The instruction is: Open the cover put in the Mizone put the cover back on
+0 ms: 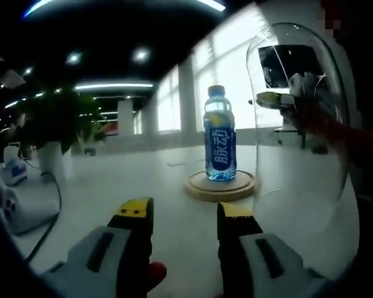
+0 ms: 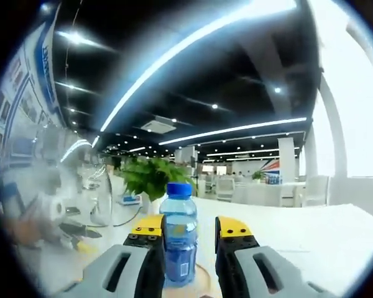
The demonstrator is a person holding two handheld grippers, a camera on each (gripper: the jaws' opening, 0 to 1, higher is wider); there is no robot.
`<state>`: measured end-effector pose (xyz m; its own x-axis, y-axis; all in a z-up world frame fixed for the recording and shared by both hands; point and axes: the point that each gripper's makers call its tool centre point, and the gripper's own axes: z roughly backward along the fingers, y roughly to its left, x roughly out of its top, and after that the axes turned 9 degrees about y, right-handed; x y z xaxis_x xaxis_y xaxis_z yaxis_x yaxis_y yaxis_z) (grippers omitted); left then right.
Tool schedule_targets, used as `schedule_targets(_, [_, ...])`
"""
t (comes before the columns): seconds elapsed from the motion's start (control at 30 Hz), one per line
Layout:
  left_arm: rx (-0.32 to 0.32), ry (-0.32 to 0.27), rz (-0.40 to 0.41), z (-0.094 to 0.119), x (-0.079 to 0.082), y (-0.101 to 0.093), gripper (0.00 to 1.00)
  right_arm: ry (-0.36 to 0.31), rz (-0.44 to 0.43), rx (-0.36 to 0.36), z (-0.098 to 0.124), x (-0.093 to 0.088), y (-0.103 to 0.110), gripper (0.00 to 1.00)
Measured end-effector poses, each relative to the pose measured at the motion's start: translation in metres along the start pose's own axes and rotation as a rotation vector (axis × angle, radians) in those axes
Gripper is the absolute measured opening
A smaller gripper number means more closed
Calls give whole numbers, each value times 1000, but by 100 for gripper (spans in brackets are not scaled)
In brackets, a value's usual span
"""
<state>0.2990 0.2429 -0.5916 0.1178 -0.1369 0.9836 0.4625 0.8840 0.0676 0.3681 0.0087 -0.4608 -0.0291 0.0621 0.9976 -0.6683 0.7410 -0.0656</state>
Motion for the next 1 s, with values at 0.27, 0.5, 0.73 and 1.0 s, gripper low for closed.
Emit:
schedule_targets(0.27, [-17,-7,11,1,1,-3,34,35,-10,-34,24,-32,-5,23])
schedule_targets(0.5, [-63,-4,56,4,3,-11,34,28,3,-64,43,-54,6,22])
schedule_targets(0.73, [-62,-19,88,6,5,-10,34,41,-27,-76,57,-73,9,21])
schedule_targets(1.0, [-80,-16,98,7,6,-16,33,63,-83,-107,70,-103,7,19])
